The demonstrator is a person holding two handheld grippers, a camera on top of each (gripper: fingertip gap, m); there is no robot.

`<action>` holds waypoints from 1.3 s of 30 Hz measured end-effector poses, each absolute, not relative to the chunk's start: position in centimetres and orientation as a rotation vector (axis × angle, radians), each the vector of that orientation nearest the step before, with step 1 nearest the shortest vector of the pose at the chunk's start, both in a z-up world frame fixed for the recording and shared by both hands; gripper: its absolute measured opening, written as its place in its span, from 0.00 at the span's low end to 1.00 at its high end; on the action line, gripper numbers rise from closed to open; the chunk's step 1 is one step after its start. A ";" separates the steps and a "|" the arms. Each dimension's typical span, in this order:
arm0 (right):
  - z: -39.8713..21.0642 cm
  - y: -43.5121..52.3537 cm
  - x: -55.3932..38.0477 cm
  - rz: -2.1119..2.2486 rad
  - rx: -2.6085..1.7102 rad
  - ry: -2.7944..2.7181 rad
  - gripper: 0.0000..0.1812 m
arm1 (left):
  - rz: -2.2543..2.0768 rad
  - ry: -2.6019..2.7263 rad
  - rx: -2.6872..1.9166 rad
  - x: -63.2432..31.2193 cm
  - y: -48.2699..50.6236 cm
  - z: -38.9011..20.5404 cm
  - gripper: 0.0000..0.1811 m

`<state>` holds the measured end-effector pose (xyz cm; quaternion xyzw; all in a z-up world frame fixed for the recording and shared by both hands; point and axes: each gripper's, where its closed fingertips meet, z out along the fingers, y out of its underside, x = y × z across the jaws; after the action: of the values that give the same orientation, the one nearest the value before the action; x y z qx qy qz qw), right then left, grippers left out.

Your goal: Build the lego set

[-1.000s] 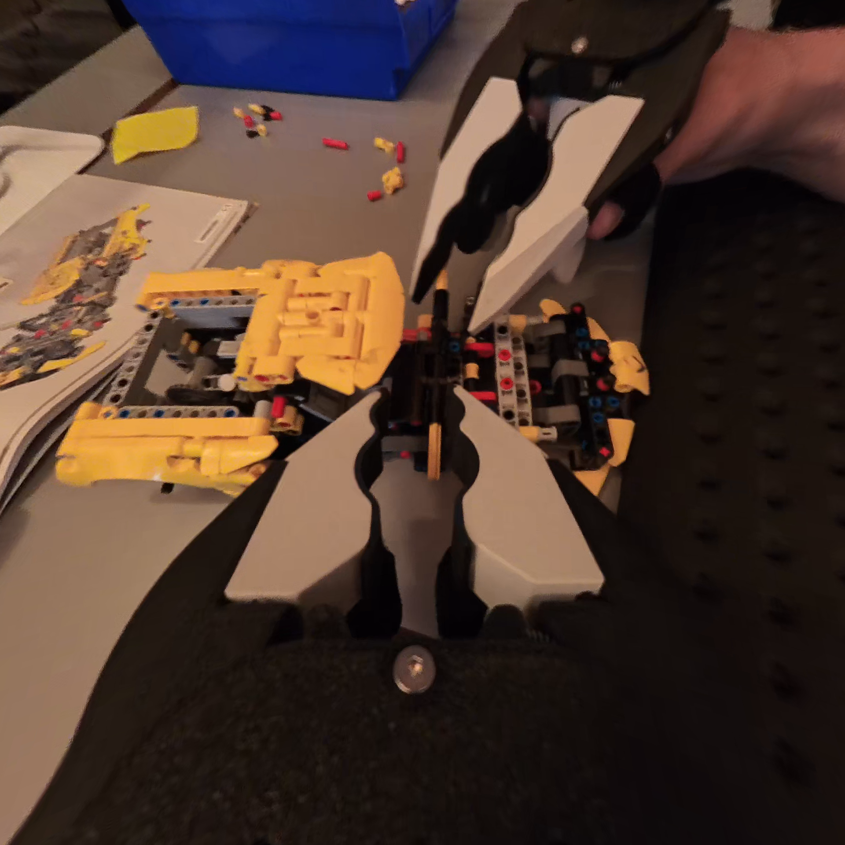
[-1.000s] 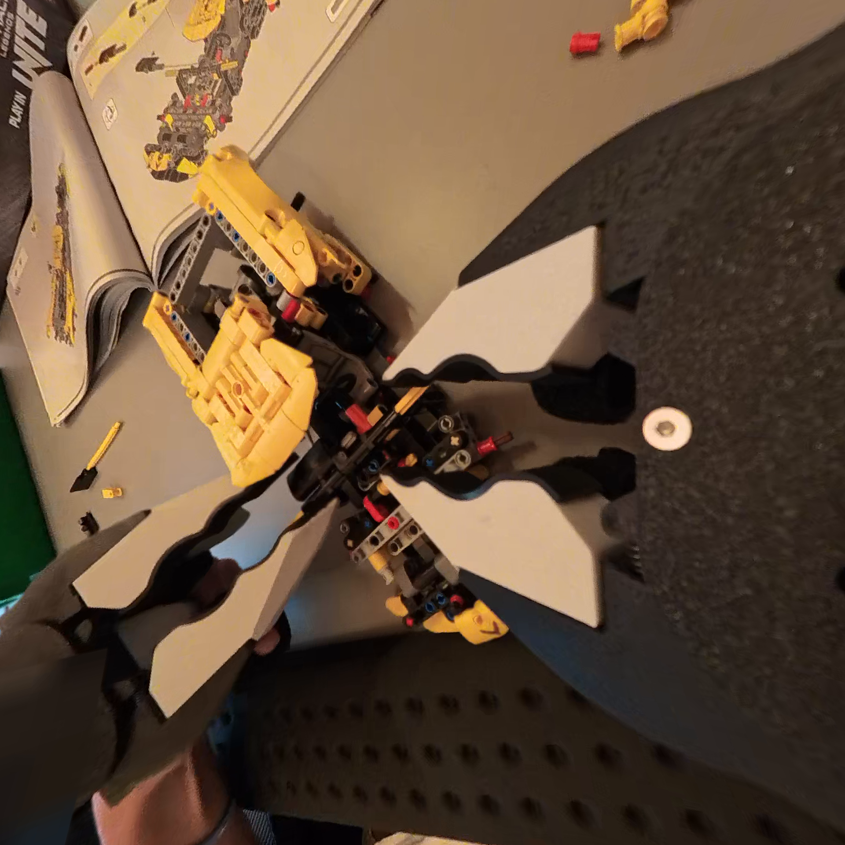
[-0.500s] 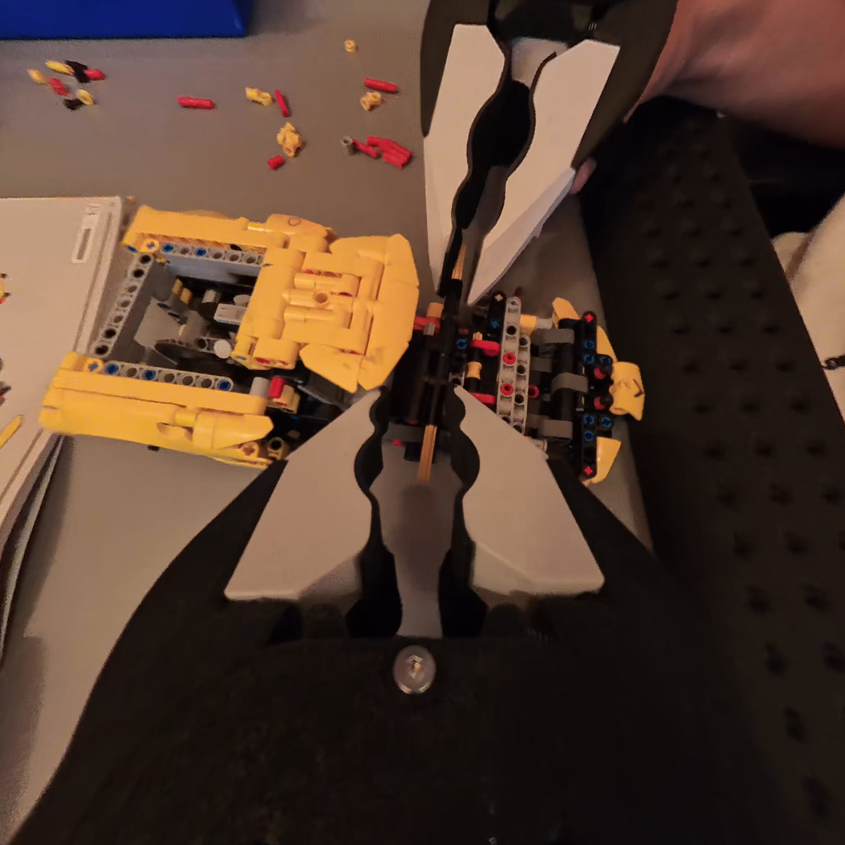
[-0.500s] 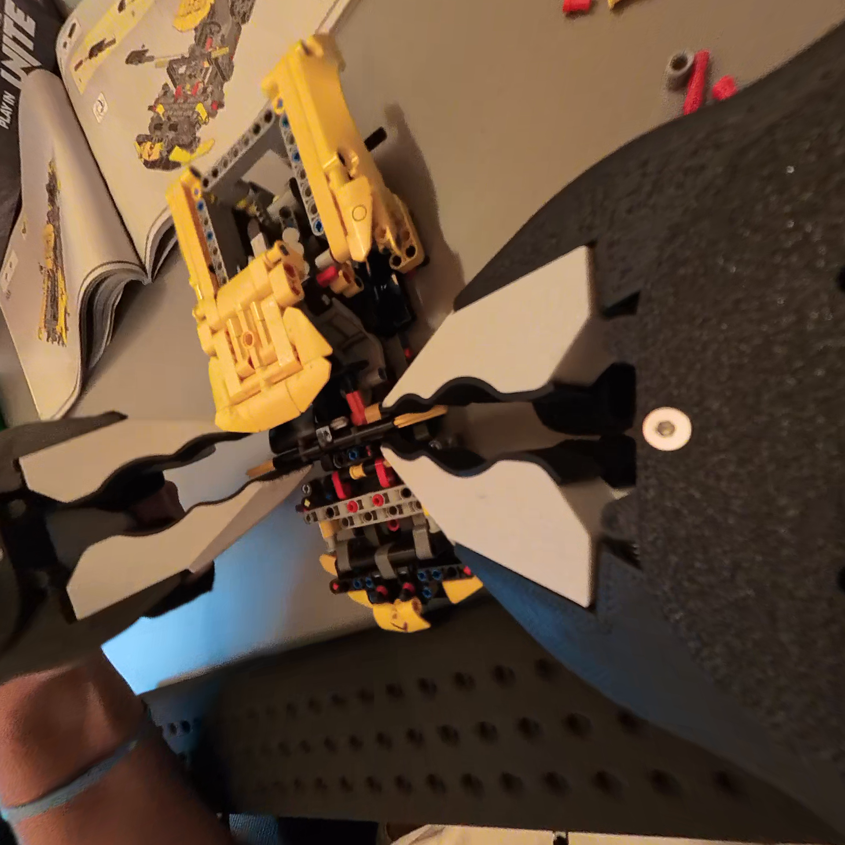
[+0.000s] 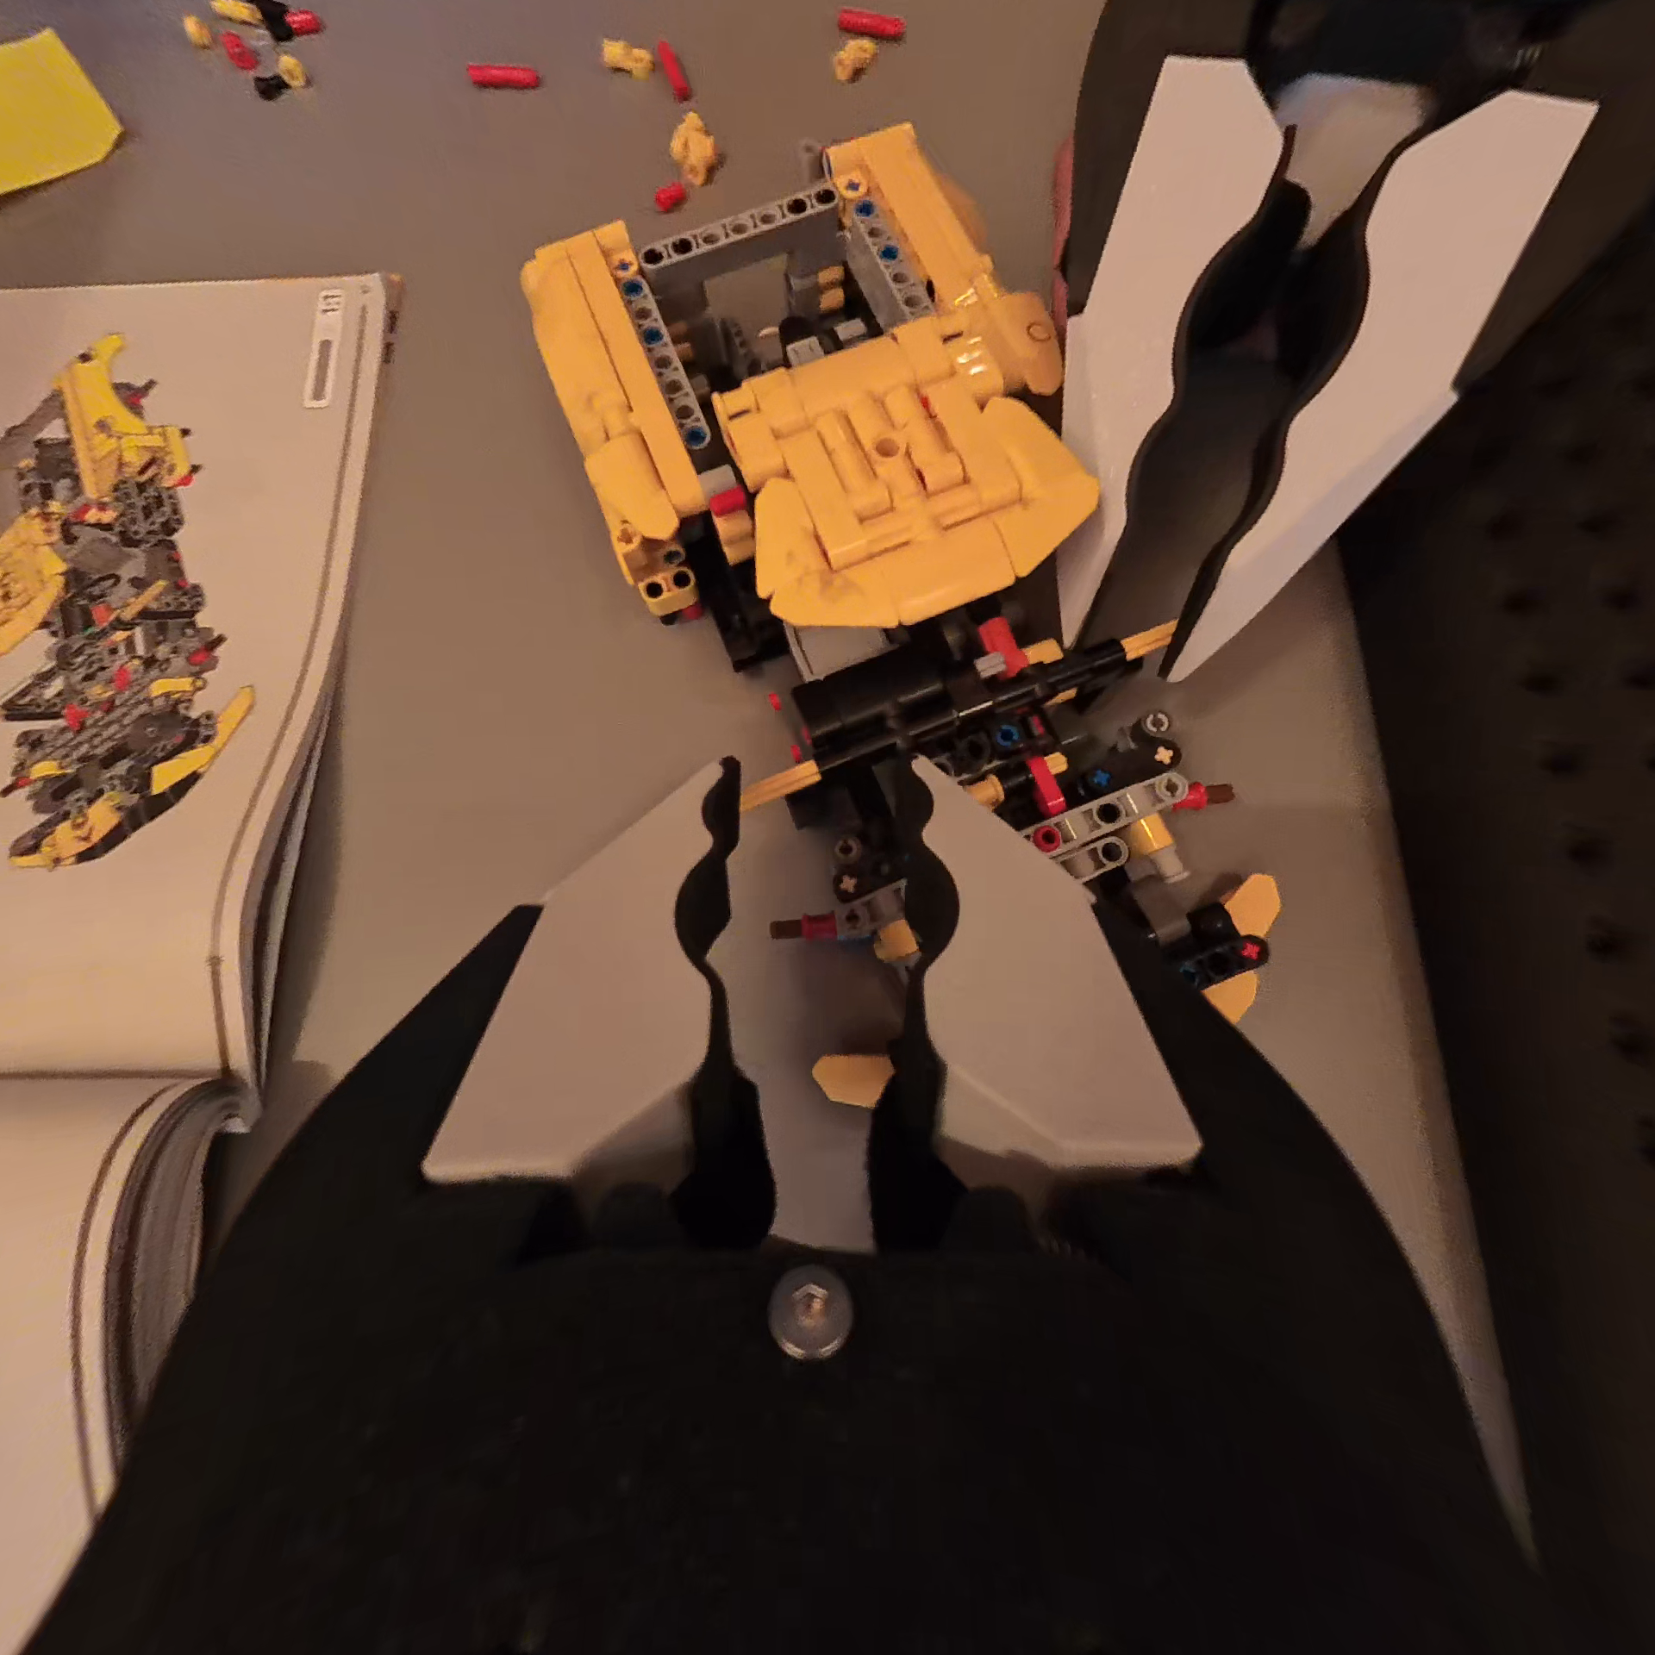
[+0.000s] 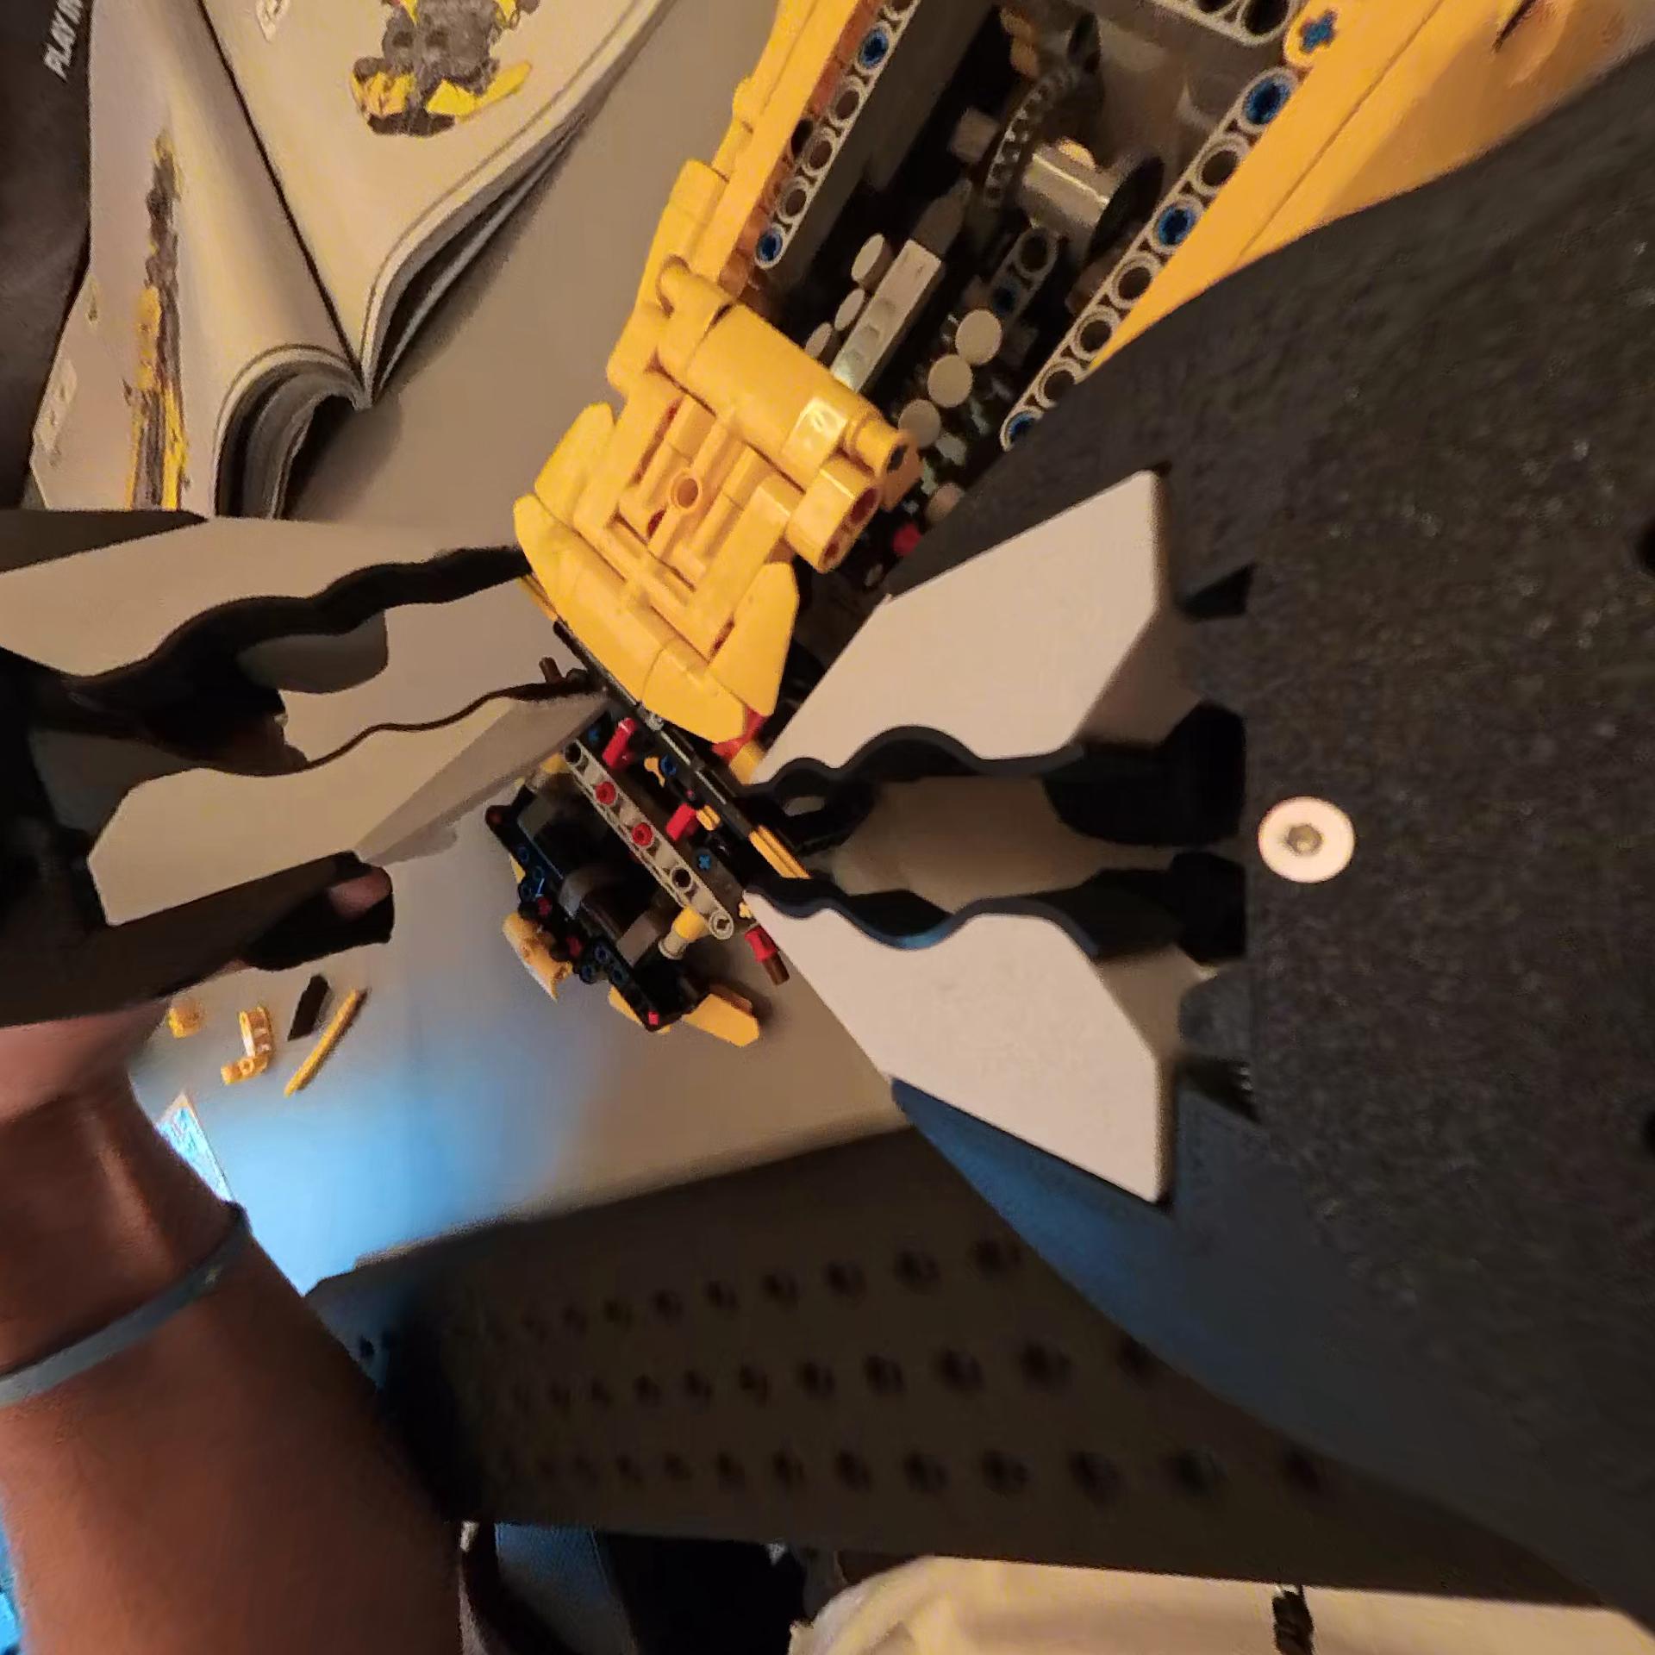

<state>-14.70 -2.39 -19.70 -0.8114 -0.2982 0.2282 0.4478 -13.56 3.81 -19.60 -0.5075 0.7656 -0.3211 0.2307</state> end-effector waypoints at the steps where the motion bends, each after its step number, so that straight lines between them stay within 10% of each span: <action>1: -19.7 -2.1 -14.5 0.561 -2.012 -0.726 0.09 | -0.880 2.093 -1.400 -13.5 4.1 -19.6 0.19; 19: -9.6 2.4 -3.2 0.582 -1.767 -0.253 0.08 | -1.051 1.378 -1.586 -13.5 12.7 -14.2 0.18; 39: -21.6 11.5 6.6 0.869 -2.467 0.428 0.17 | -0.929 1.213 -1.755 -8.9 19.7 -14.5 0.18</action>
<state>6.59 11.52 -21.58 -0.9028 0.1568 0.3180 0.2432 -8.90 19.71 -14.47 -0.6925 0.4786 -0.3665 0.3962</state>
